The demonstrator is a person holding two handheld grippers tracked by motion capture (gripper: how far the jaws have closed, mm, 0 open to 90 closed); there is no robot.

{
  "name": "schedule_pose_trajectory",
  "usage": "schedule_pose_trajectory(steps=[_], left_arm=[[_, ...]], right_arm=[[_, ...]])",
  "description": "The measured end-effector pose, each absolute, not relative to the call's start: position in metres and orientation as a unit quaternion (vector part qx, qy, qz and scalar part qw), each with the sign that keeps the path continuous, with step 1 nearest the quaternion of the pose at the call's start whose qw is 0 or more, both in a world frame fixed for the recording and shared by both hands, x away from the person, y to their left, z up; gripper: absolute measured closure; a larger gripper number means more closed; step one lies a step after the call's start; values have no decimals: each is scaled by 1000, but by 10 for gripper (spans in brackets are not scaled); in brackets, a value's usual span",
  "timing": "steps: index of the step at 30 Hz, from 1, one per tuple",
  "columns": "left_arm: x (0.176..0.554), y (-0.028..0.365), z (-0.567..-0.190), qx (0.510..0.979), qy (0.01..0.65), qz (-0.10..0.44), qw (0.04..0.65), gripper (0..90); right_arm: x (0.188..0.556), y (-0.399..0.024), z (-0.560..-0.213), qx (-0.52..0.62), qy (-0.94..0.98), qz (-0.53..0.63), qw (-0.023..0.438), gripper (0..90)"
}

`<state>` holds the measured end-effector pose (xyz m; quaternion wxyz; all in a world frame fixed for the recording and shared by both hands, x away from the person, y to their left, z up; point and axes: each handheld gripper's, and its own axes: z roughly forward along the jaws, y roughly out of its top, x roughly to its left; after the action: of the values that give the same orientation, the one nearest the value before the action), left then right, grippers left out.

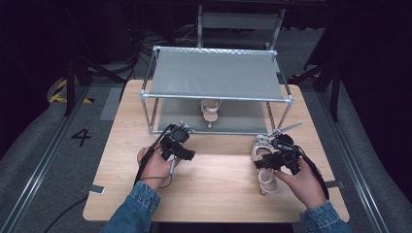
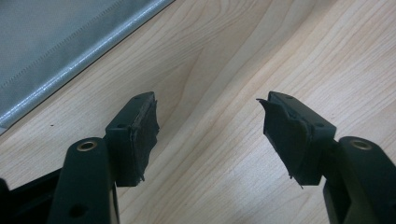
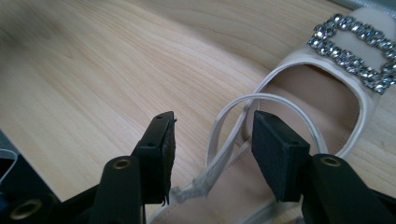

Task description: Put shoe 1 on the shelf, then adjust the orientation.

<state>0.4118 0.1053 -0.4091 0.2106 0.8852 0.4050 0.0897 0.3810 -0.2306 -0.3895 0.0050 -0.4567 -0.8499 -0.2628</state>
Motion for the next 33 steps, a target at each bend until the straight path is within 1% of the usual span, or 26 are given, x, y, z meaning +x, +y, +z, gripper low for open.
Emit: schedule_pose_trajectory(steps=[8,12,18,20,21,23,24,25,26,28,33], left_arm=[[409,112,-410,881,414,92,209,357],[407,117,-410,879,418,96,209,357],[404,125,-411,875,427,98,207,357],[403,127,-411,874,428,99,207,357],[403,127,-411,874,429,99,205,357],[402,129,-411,872,433,98,205,358],[402,129,-411,872,434,98,205,358],[402,129,-411,872,434,98,205,358],[402,130,-411,871,434,99,206,358],[402,131,-411,871,435,100,206,358],[403,134,-410,870,436,101,208,358]], right_arm=[[394,-220,-408,-451,-862,-229,-7,511],[400,-214,-416,-451,-869,-206,-14,533],[404,-211,-419,-443,-876,-191,-14,567],[405,-209,-419,-438,-880,-185,-15,611],[405,-208,-419,-436,-882,-179,-18,670],[404,-207,-418,-434,-884,-169,-26,735],[404,-207,-417,-435,-885,-166,-27,761],[404,-207,-417,-435,-885,-166,-27,761],[404,-207,-417,-433,-887,-157,-30,822],[403,-208,-416,-432,-888,-153,-30,837],[399,-215,-410,-430,-889,-147,-53,855]])
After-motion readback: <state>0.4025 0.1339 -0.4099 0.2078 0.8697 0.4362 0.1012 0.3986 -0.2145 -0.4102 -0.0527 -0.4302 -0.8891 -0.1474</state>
